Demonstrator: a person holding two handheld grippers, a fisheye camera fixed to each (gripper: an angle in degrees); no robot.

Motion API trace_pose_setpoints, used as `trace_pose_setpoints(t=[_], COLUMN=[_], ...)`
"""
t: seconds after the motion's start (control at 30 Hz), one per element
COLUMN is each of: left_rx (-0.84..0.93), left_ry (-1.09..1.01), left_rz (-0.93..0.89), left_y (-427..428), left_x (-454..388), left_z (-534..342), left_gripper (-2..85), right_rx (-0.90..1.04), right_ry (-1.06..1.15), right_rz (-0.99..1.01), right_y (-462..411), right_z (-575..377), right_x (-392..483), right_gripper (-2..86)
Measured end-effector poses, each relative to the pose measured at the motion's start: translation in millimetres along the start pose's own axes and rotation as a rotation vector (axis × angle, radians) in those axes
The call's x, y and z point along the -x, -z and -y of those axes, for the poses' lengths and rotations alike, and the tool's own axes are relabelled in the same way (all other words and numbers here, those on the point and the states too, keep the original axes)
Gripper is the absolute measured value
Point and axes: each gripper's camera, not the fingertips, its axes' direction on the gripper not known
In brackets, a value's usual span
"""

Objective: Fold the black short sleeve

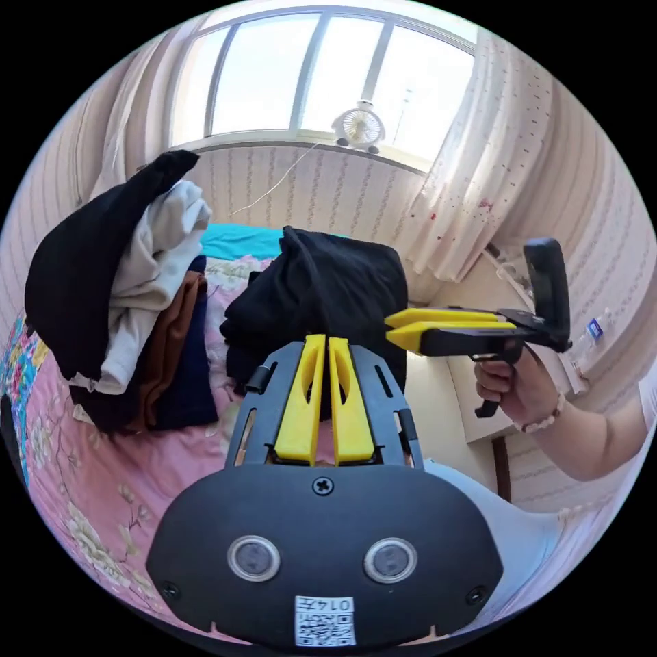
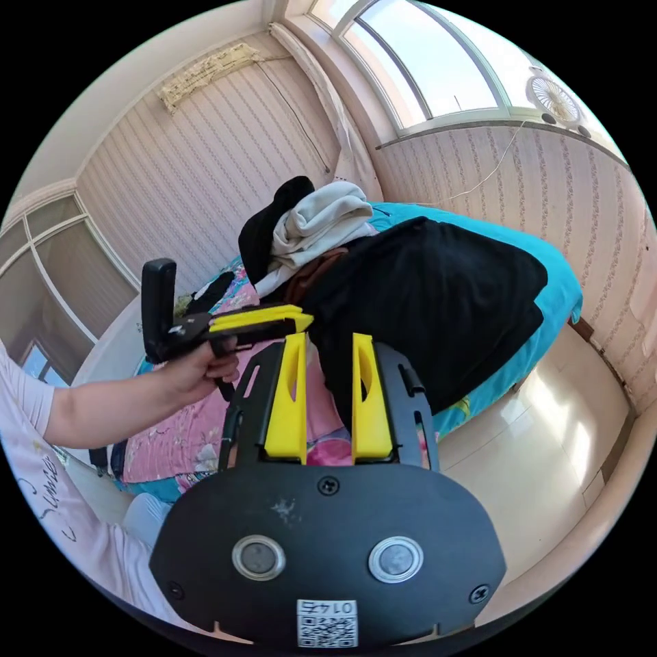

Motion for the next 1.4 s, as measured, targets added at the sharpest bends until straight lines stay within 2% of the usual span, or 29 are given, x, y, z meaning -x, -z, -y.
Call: trace_pose_setpoints(t=[0.13, 0.27, 0.33, 0.4, 0.5, 0.63, 0.7, 0.83, 0.93, 1.0, 1.07, 1.17, 1.23, 1.3, 1.4], left_rx=[0.033, 0.015, 0.001, -0.003, 0.046, 0.117, 0.135, 0.038, -0.066, -0.154, -0.219, -0.285, -0.319, -0.327, -0.312], left_ry=[-0.149, -0.157, -0.123, -0.011, 0.147, 0.299, 0.313, 0.348, 0.338, 0.308, 0.311, 0.36, 0.369, 0.34, 0.315], left_rz=[0.003, 0.005, 0.053, 0.154, 0.194, 0.143, 0.025, -0.015, -0.039, 0.026, 0.084, 0.269, 0.409, 0.643, 0.756], left_y=[-8.4, 2.1, 12.9, 22.1, 18.2, -1.3, -1.5, 43.0, 103.7, 166.7, 220.4, 314.1, 372.9, 446.4, 523.6], left_x=[-25.3, -22.7, -11.6, 14.7, 49.4, 77.2, 82.4, 78.9, 67.5, 52.5, 41.9, 25.3, 14.2, 0.5, 0.7], left_z=[1.5, -3.2, -5.3, -9.3, -4.6, 5.7, 9.4, 1.6, -11.1, -25.4, -43.1, -81.6, -102.4, -119.0, -118.7], left_gripper=[-1.0, -0.8, -0.7, -0.5, 1.8, 6.9, 3.6, -0.5, -0.9, -1.0, -1.0, -1.0, -1.0, -1.0, -1.0], right_rx=[0.012, -0.002, -0.039, -0.1, -0.164, -0.189, -0.183, -0.213, -0.248, -0.242, -0.205, -0.037, 0.055, 0.174, 0.223], right_ry=[-0.074, -0.156, -0.188, -0.222, -0.279, -0.31, -0.311, -0.246, -0.086, 0.049, 0.148, 0.313, 0.378, 0.455, 0.533], right_rz=[-0.034, 0.08, 0.069, 0.054, 0.04, 0.01, 0.008, 0.047, 0.244, 0.539, 0.68, 0.82, 0.971, 1.208, 1.338], right_y=[-5.3, 6.4, 21.4, 47.0, 75.5, 93.0, 97.4, 110.6, 122.5, 124.1, 120.3, 95.8, 71.1, 34.3, 0.6], right_z=[8.7, -2.0, -10.5, -22.7, -37.1, -47.0, -49.8, -48.8, -41.2, -30.0, -20.7, -7.5, -4.5, -5.9, -10.5], right_x=[-21.7, -65.4, -79.7, -96.3, -114.6, -124.4, -124.1, -108.3, -82.1, -55.3, -25.1, 43.3, 88.2, 151.7, 226.4], right_gripper=[11.1, 2.7, 1.8, 1.2, 0.8, 0.7, 0.7, 0.6, 0.6, 0.6, 0.5, 0.5, 0.5, 0.4, 0.4])
